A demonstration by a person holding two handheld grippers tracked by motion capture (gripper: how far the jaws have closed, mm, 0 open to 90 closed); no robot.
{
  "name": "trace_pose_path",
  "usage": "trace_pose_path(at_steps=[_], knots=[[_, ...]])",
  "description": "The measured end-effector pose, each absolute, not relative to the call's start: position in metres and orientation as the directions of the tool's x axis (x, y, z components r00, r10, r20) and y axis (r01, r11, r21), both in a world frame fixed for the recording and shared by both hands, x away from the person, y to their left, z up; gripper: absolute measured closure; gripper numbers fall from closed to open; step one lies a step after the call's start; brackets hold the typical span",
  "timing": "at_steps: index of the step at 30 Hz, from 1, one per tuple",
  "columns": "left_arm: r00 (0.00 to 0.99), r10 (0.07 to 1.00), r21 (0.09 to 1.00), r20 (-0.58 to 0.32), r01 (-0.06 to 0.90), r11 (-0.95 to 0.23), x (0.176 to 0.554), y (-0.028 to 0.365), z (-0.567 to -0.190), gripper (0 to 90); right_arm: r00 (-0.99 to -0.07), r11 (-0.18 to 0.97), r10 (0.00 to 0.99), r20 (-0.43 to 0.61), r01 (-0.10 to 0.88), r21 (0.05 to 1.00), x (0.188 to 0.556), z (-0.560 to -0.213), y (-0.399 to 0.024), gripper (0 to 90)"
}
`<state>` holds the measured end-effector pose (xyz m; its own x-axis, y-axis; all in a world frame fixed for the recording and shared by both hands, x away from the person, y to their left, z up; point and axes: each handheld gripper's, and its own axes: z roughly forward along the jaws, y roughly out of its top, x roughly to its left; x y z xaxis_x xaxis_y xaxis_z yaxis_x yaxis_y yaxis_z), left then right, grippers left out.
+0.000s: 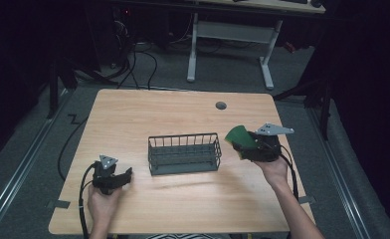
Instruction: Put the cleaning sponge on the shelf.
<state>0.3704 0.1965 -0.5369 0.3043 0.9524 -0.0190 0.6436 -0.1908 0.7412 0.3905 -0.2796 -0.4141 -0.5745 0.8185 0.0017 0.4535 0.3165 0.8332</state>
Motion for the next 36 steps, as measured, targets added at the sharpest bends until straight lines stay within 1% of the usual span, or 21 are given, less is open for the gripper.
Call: trace_pose_path(at_steps=[6, 21, 23, 29, 36], knots=[[0.304, 0.952, 0.741, -0.019, 0.644, -0.191, 0.37, 0.196, -0.537, 27.1, -0.601, 0.328, 0.799, 0.011, 0.451, 0.83, 0.4, -0.41, -0.263, 30.2], [0.305, 0.952, 0.742, -0.02, 0.643, -0.19, 0.37, 0.197, -0.537, 27.1, -0.658, 0.384, 0.753, -0.01, 0.427, 0.819, 0.421, -0.405, -0.207, 30.1], [0.305, 0.952, 0.742, -0.022, 0.643, -0.189, 0.37, 0.197, -0.537, 27.1, -0.664, 0.403, 0.747, -0.027, 0.421, 0.813, 0.423, -0.407, -0.198, 30.1], [0.307, 0.951, 0.742, -0.023, 0.643, -0.189, 0.37, 0.197, -0.537, 27.1, -0.679, 0.432, 0.734, -0.03, 0.432, 0.792, 0.428, -0.415, -0.177, 30.1], [0.308, 0.951, 0.743, -0.024, 0.642, -0.189, 0.37, 0.197, -0.537, 27.0, -0.675, 0.447, 0.737, -0.042, 0.44, 0.779, 0.432, -0.422, -0.165, 30.1]])
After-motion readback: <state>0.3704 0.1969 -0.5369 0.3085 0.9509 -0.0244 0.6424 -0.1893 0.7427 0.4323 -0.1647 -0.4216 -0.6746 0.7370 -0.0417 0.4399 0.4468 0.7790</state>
